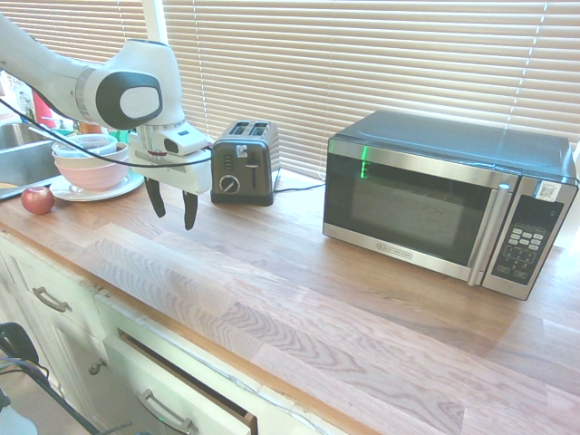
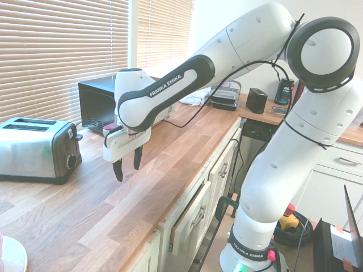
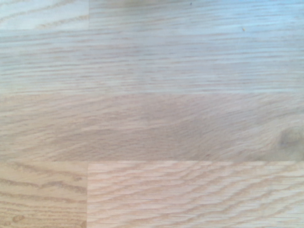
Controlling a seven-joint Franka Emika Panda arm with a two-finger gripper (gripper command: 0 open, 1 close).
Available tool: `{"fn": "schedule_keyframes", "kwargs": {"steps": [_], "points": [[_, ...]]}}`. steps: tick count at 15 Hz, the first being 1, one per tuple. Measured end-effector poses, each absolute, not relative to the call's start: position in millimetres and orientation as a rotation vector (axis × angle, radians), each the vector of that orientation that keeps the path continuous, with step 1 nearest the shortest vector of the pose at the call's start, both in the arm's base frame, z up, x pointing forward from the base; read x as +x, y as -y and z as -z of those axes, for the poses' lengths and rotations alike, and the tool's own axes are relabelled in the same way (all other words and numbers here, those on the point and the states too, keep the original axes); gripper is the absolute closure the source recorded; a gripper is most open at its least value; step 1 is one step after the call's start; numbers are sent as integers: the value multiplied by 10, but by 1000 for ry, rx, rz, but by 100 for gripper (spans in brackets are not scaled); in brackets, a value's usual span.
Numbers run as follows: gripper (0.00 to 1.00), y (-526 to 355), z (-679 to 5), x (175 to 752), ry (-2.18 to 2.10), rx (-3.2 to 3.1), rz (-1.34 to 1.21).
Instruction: Press the toaster
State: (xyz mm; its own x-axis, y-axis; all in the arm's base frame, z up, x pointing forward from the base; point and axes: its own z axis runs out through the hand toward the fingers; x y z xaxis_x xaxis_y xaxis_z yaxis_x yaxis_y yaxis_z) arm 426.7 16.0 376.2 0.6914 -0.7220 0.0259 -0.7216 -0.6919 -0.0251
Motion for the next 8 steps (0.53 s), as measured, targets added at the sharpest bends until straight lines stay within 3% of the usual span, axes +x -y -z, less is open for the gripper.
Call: {"fn": "schedule_keyframes", "kwargs": {"steps": [8], "points": [[0, -93, -3736, 4322, -1199, -2846, 172]]}}
